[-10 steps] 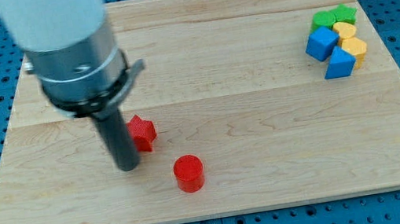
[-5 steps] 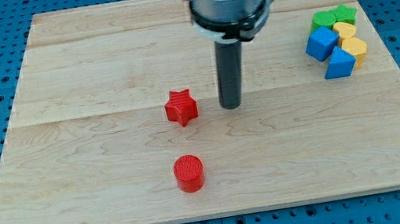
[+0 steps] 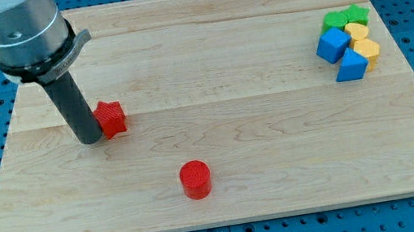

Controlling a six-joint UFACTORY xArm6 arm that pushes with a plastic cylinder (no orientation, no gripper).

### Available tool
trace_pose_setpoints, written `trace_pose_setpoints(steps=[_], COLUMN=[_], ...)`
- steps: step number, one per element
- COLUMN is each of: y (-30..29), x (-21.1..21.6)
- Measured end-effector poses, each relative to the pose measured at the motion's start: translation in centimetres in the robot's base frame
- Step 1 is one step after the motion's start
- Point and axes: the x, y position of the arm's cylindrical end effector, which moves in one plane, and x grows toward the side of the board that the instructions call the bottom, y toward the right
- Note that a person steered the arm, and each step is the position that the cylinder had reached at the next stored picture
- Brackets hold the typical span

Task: Slide the red star above blue cube

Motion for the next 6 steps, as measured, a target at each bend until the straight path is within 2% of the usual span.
trace_pose_setpoints(steps=[1,2,3,4,5,6], y=[3.7,10.9,10.9,6.4,7.1,13.6], x=[-2.7,-5.1,-4.6,-3.6,-6.1,-7.1])
